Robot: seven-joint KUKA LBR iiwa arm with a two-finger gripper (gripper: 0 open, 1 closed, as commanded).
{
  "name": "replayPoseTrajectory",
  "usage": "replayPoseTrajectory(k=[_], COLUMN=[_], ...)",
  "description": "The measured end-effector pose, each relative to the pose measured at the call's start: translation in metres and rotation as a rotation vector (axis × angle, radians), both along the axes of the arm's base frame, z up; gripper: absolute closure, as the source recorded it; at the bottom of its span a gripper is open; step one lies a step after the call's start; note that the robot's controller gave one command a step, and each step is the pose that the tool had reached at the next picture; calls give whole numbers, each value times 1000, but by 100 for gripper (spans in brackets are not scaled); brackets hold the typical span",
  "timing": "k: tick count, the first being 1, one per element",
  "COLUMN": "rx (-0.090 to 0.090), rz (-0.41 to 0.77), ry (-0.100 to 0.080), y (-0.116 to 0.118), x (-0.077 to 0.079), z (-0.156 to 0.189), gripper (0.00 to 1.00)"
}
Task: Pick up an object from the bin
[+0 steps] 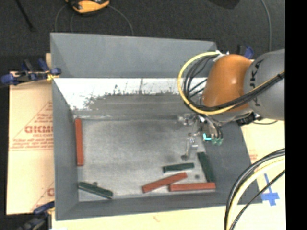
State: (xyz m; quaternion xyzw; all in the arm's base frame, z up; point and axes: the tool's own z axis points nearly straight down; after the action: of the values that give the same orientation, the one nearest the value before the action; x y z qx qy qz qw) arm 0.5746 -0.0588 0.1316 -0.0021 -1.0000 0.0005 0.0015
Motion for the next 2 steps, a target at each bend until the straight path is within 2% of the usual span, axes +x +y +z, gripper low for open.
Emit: replayPoseTrajectory(k=[1, 2], rx=[-1, 0], rz=[1, 86], ry=[-7, -14], y=[0, -10], x=[2, -4], z=[4, -11], gripper=[0, 0])
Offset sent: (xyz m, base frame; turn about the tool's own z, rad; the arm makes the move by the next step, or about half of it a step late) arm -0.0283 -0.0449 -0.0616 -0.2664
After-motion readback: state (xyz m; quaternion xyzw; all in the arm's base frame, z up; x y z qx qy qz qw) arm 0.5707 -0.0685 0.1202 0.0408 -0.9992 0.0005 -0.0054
